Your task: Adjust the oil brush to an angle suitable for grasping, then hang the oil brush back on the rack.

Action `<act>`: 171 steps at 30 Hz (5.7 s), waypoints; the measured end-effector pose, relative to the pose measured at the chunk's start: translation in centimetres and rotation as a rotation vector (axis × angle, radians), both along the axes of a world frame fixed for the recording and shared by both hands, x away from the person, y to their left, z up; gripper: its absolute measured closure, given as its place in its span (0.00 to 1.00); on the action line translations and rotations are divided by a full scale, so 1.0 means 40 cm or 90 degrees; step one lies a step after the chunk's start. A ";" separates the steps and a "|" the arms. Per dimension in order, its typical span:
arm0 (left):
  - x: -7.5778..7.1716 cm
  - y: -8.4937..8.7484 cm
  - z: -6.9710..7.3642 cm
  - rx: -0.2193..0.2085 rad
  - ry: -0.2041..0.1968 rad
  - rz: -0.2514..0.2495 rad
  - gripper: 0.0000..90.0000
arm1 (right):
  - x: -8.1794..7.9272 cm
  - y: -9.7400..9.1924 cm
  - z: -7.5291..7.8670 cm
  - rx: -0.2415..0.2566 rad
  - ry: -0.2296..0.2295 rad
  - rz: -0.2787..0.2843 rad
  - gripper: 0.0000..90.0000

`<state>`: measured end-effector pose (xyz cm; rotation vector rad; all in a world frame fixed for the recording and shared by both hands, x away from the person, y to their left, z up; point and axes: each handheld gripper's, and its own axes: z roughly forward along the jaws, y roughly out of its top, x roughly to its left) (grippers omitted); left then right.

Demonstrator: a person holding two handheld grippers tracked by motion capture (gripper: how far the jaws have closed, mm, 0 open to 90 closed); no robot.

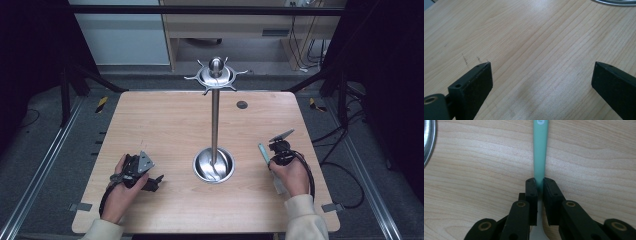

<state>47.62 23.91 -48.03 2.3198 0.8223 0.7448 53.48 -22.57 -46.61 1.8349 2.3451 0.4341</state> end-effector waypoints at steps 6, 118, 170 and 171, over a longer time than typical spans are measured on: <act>-0.001 0.000 0.000 -0.001 0.000 0.001 0.03 | -0.011 -0.009 0.032 0.014 -0.028 0.003 0.92; 0.000 0.014 0.008 -0.009 -0.005 0.014 0.03 | -0.327 0.049 0.555 0.302 -0.552 0.261 0.92; 0.001 0.010 0.006 -0.004 -0.007 0.005 0.03 | -0.318 0.120 0.540 0.267 -0.530 0.297 0.92; 0.001 0.010 0.006 -0.004 -0.007 0.004 0.03 | -0.317 0.121 0.539 0.267 -0.530 0.297 0.92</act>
